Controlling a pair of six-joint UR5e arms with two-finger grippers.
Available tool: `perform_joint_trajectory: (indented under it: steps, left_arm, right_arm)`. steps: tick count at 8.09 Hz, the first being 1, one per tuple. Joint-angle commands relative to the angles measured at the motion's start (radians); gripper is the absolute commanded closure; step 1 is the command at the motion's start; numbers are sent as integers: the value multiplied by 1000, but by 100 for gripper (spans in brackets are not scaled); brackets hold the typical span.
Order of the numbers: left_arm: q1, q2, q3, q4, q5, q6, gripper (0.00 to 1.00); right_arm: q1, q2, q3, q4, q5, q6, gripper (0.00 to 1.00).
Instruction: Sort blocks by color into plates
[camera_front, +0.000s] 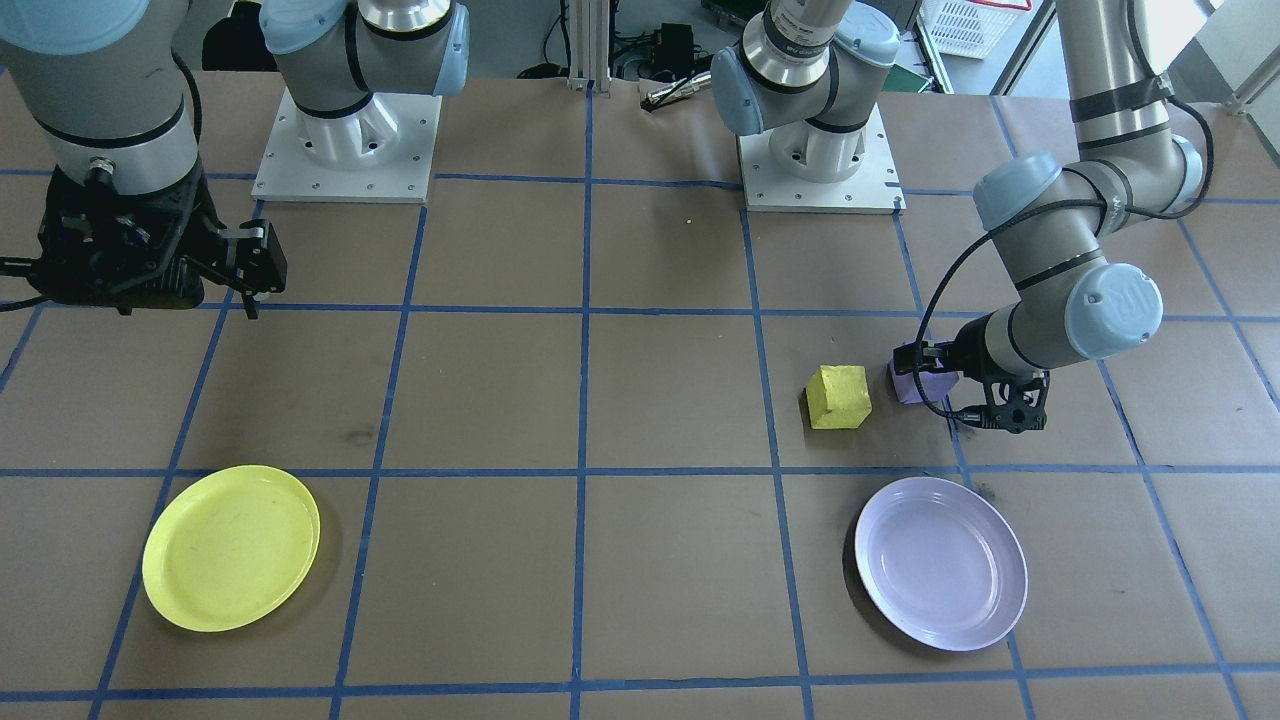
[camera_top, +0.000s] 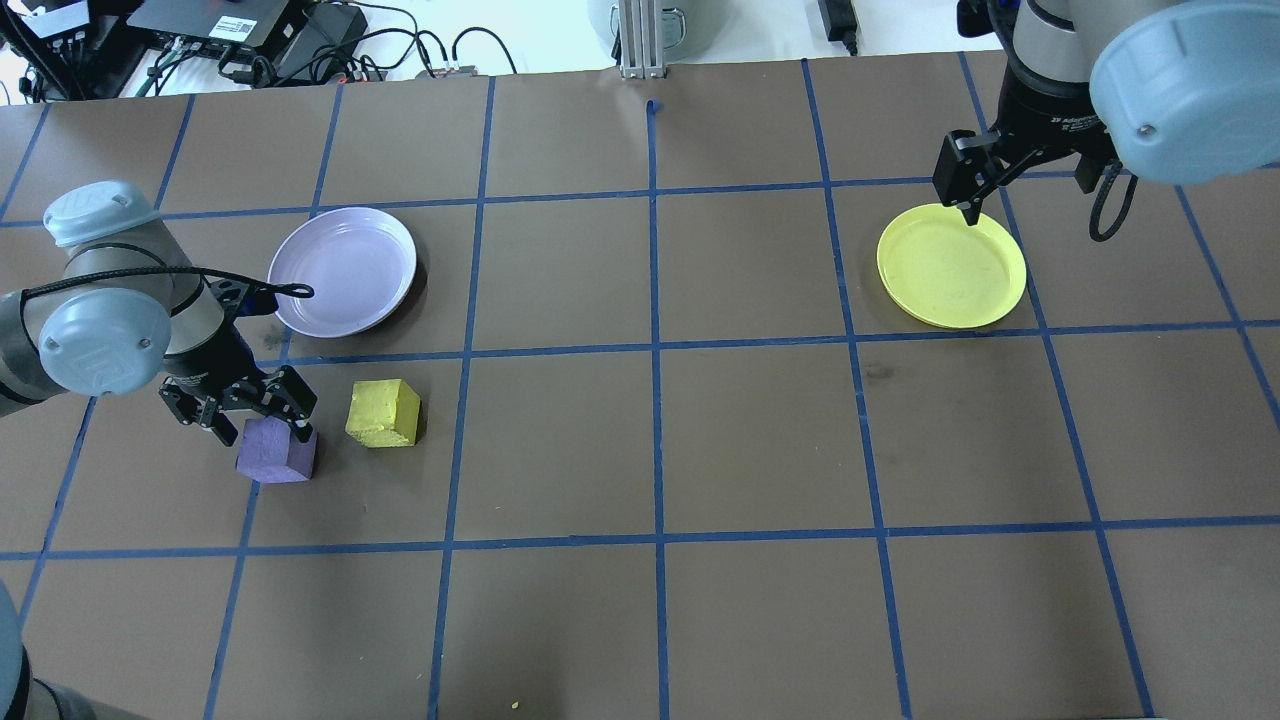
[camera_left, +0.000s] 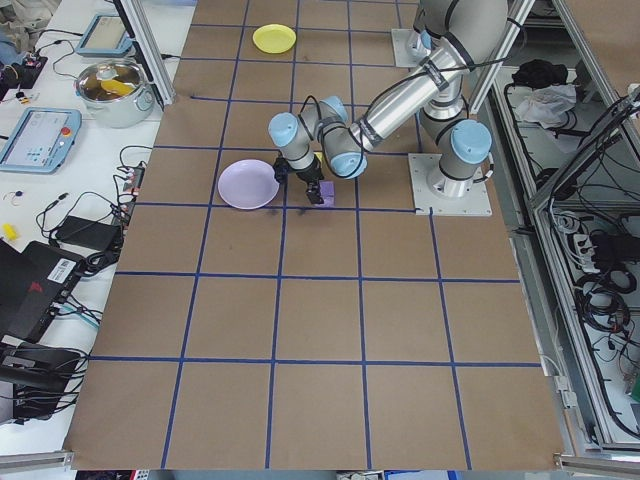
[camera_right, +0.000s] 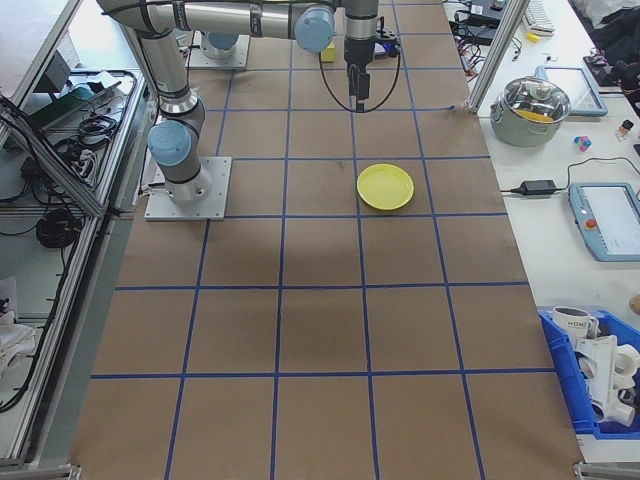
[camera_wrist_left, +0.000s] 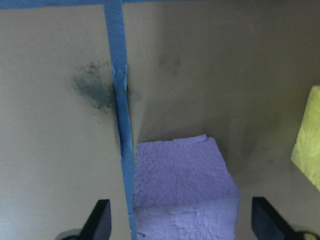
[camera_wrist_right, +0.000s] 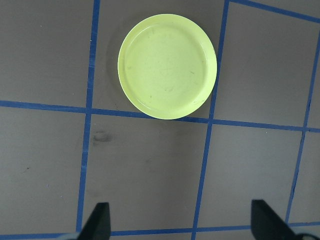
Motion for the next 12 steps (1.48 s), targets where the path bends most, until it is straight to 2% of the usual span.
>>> perform_joint_trajectory:
  steps: [1, 4, 5, 6, 9, 10, 12]
  left_arm:
    - [0, -12, -1, 13, 0, 0, 18]
    - [0, -12, 1, 7, 0, 20, 80]
    - [0, -10, 1, -1, 0, 23, 90]
    - [0, -1, 10, -5, 0, 25, 94]
    - [0, 23, 57, -106, 8, 28, 95]
    - [-1, 29, 105, -164, 10, 26, 94]
    - [-13, -22, 245, -212, 0, 20, 94]
  right_arm:
    - [0, 1, -1, 0, 4, 1, 0]
    - [0, 1, -1, -2, 4, 1, 0]
    - [0, 0, -1, -2, 0, 1, 0]
    - [0, 0, -1, 0, -2, 3, 0]
    - [0, 0, -1, -3, 0, 3, 0]
    - [0, 1, -1, -3, 0, 1, 0]
    - [0, 0, -1, -3, 0, 3, 0]
